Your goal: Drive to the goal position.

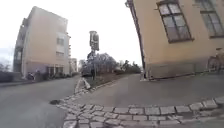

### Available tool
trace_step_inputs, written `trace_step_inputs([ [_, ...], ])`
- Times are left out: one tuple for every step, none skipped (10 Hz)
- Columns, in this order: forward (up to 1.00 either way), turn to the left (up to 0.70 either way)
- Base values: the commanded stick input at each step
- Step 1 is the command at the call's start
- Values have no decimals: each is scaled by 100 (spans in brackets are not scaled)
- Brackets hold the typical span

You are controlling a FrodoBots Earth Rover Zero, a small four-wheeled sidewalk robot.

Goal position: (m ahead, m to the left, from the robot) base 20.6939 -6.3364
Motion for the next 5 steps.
trace_step_inputs([
  [100, 0],
  [100, 0],
  [100, 0],
  [100, 0],
  [100, 0],
])
